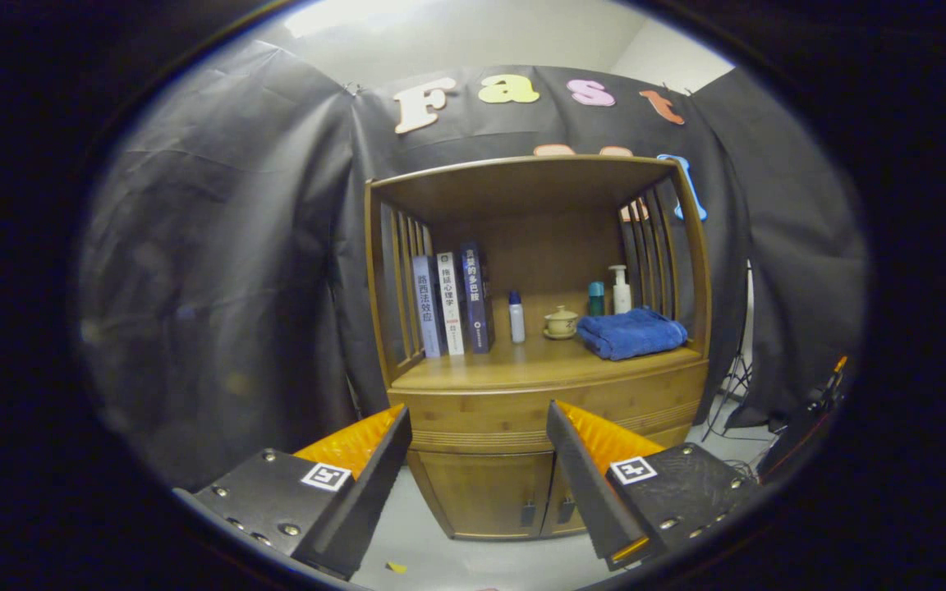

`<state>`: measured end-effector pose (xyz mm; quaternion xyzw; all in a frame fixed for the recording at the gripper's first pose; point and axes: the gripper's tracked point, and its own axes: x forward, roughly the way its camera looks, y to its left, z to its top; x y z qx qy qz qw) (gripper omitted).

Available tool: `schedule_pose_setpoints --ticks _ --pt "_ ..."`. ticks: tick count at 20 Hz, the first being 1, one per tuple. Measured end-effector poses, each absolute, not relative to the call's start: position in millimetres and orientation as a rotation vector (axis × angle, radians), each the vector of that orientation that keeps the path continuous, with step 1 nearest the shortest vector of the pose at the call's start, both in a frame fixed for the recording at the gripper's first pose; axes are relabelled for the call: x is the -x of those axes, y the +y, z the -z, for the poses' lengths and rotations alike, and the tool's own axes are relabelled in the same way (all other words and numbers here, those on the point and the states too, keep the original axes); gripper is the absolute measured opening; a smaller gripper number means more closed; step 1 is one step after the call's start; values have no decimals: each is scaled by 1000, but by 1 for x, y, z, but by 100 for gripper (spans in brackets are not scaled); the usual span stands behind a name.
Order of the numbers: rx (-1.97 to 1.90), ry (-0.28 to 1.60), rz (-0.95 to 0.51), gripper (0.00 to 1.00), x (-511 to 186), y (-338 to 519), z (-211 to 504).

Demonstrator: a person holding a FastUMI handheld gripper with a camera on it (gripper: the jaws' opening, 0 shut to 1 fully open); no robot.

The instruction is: Pull open the drawer, take out the items inside it, and place them on the countertop above the cabinet.

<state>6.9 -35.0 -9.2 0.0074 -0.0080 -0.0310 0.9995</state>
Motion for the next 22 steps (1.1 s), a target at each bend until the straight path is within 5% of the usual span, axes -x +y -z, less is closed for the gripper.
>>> schedule_pose_setpoints --ticks 22 --pt "-27 200 120 99 -160 -89 142"
